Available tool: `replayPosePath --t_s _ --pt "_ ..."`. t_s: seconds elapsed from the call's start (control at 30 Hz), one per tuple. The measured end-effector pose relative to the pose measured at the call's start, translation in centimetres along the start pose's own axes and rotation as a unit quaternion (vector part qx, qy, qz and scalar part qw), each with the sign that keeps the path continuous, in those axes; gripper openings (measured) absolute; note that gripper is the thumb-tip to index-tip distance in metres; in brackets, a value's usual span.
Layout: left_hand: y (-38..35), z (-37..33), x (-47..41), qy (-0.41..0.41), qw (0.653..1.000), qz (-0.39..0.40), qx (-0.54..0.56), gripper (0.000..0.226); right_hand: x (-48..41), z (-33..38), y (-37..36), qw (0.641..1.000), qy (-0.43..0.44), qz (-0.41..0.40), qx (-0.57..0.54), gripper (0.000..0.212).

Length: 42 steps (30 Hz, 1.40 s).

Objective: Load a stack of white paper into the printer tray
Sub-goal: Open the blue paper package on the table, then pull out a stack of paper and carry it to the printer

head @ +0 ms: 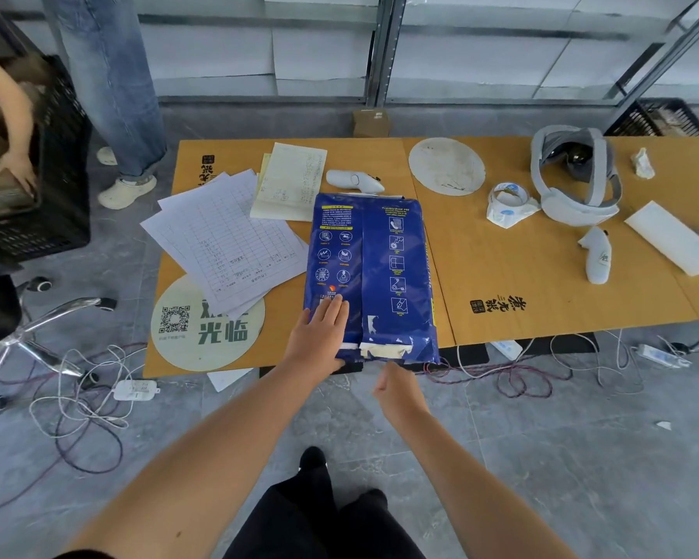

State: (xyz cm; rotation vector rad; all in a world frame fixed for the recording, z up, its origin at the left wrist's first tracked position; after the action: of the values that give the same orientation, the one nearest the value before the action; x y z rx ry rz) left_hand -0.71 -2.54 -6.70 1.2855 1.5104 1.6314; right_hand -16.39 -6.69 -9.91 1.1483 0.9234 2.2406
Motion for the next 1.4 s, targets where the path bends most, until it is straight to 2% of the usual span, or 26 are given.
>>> replayPosePath --t_s 0.07,0.17,0.33,0.4,0.53,0.63,0.7,0.83,0.97,1.03,1.07,1.23,1.33,1.4 --pt "-0.1 -0.3 0.0 -0.003 1.000 0.003 -0.009 0.093 0.2 0.3 0.4 0.999 0.006 -0.018 -0.030 0.010" --pt "0.6 -0.7 0.2 -0.005 1.000 -0.011 0.006 0.086 0.4 1.7 1.1 0.997 0.042 -0.049 -0.042 0.026" --pt "3.5 -0.7 0.9 0.039 0.990 -0.068 0.118 0.052 1.3 3.8 3.5 0.984 0.101 -0.146 -0.002 0.018" --pt "4.4 -0.4 1.1 0.072 0.984 -0.068 0.151 0.046 1.1 4.2 4.2 0.985 0.085 -0.151 -0.015 0.028" --pt "5.9 0.4 1.7 0.098 0.970 -0.094 0.203 0.048 0.5 5.1 5.7 0.984 0.070 -0.155 -0.052 0.047" --pt "7.3 1.7 1.8 0.071 0.970 -0.157 0.172 0.055 -0.1 5.5 7.1 0.980 0.067 -0.172 -0.074 0.045" --pt "8.4 2.6 1.5 0.054 0.973 -0.170 0.146 0.060 -0.4 5.6 8.5 0.976 0.079 -0.188 -0.071 0.045" --pt "9.6 3.8 1.5 -0.011 0.986 -0.164 0.042 0.042 -1.0 5.1 10.3 0.983 0.059 -0.169 -0.032 0.043" --pt "7.5 2.5 0.4 -0.138 0.986 -0.092 -0.028 0.040 -2.4 4.4 10.4 0.991 0.026 -0.121 -0.045 0.045" --pt "5.9 1.0 0.1 -0.176 0.982 -0.044 -0.049 0.038 -3.0 4.2 10.0 0.994 0.015 -0.091 -0.063 0.045" --pt "5.2 0.5 0.1 -0.172 0.984 -0.028 -0.046 0.038 -3.1 4.1 9.9 0.994 0.014 -0.082 -0.065 0.045" --pt "4.5 0.7 -0.1 -0.010 1.000 -0.020 0.008 0.039 -3.9 2.6 10.4 0.994 0.015 -0.092 -0.060 0.040" --pt "4.3 1.4 -0.1 0.008 0.999 -0.026 0.026 0.040 -4.6 1.1 11.0 0.993 0.011 -0.099 -0.059 0.016" --pt "3.8 2.2 -0.4 0.027 0.999 -0.012 0.036 0.034 -5.1 0.3 11.6 0.994 0.006 -0.102 -0.047 0.024"
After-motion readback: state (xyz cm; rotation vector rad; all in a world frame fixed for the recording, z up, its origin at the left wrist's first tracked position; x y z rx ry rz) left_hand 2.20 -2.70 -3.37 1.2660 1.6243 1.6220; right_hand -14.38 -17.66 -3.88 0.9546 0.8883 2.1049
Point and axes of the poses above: each hand's wrist, its own x-axis away from the middle knuckle, its own y-axis out of the back of the hand, z = x × y, the point moved 5 cm from there along -x, towards the middle knuckle, and after that the axes turned 6 degrees about y, right-handed, at the moved point
